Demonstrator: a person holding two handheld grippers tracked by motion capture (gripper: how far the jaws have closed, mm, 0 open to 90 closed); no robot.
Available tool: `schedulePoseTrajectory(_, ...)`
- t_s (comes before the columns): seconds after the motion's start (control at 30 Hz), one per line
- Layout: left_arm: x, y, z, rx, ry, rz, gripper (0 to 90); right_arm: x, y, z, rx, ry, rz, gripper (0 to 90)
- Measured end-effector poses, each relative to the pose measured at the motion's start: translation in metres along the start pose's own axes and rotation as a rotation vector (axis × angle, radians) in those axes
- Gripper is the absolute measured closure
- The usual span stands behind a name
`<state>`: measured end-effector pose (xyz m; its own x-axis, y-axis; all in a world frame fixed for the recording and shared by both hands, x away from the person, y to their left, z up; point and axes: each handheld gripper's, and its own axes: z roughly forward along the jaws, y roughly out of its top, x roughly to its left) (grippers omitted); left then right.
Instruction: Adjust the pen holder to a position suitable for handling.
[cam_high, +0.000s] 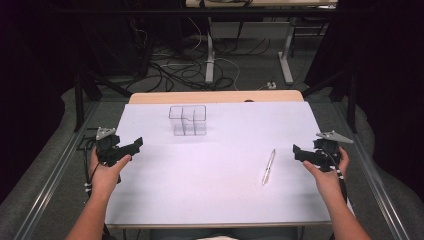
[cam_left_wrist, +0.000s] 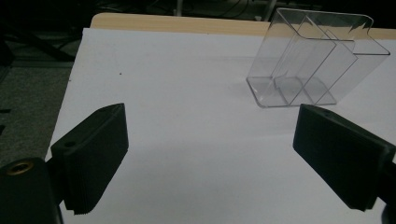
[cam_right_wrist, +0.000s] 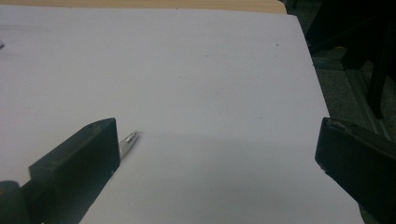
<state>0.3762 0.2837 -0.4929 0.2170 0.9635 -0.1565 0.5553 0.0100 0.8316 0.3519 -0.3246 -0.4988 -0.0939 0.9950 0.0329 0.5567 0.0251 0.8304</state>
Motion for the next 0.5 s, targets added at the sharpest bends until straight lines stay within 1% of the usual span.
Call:
schedulePoseTrajectory(0.03, 0.0, 0.001, 0.0, 0.005, 0.003, 0.003, 11.6, -0.001, 0.0, 0.0, 0.006, 0.005, -0.008, 0.0)
schedulePoseTrajectory(0.07, -0.001, 0.001, 0.001, 0.0, 0.003, 0.006, 12.6, -0.001, -0.001, 0.0, 0.007, 0.005, -0.013, 0.0)
schedulePoseTrajectory(0.1, -0.002, 0.002, 0.001, 0.006, 0.004, 0.007, 14.0, 0.0, -0.001, 0.0, 0.002, 0.002, -0.01, 0.0)
schedulePoseTrajectory(0.13, -0.003, 0.002, 0.002, 0.009, 0.002, 0.012, 15.3, 0.001, -0.001, -0.001, 0.009, 0.006, -0.01, 0.0)
schedulePoseTrajectory(0.17, -0.005, 0.004, 0.004, 0.017, 0.009, 0.024, 15.4, 0.002, -0.001, -0.001, 0.01, 0.01, -0.005, 0.0)
schedulePoseTrajectory(0.23, -0.006, 0.005, 0.005, 0.023, 0.009, 0.023, 16.0, 0.003, -0.001, 0.0, 0.009, 0.013, -0.01, 0.0)
schedulePoseTrajectory(0.27, -0.007, 0.006, 0.006, 0.025, 0.006, 0.024, 16.3, 0.003, -0.001, 0.0, -0.001, 0.008, -0.02, 0.0)
schedulePoseTrajectory(0.3, -0.008, 0.008, 0.006, 0.024, 0.007, 0.027, 16.6, 0.004, -0.001, 0.0, 0.002, 0.009, -0.021, 0.0)
schedulePoseTrajectory(0.33, -0.009, 0.01, 0.007, 0.024, 0.006, 0.029, 17.5, 0.005, -0.001, -0.001, 0.018, 0.014, -0.015, 0.0)
schedulePoseTrajectory(0.37, -0.01, 0.013, 0.008, 0.026, 0.005, 0.032, 18.5, 0.005, -0.001, -0.001, 0.018, 0.014, -0.015, 0.0)
schedulePoseTrajectory(0.4, -0.012, 0.015, 0.008, 0.029, 0.003, 0.032, 19.9, 0.006, -0.001, 0.0, 0.006, 0.021, -0.015, 0.0)
schedulePoseTrajectory(0.43, -0.014, 0.02, 0.009, 0.026, 0.004, 0.036, 21.0, 0.005, -0.001, 0.0, 0.006, 0.022, -0.022, 0.0)
schedulePoseTrajectory(0.5, -0.015, 0.022, 0.01, 0.028, 0.003, 0.042, 24.3, 0.006, -0.001, 0.0, 0.006, 0.02, -0.021, 0.0)
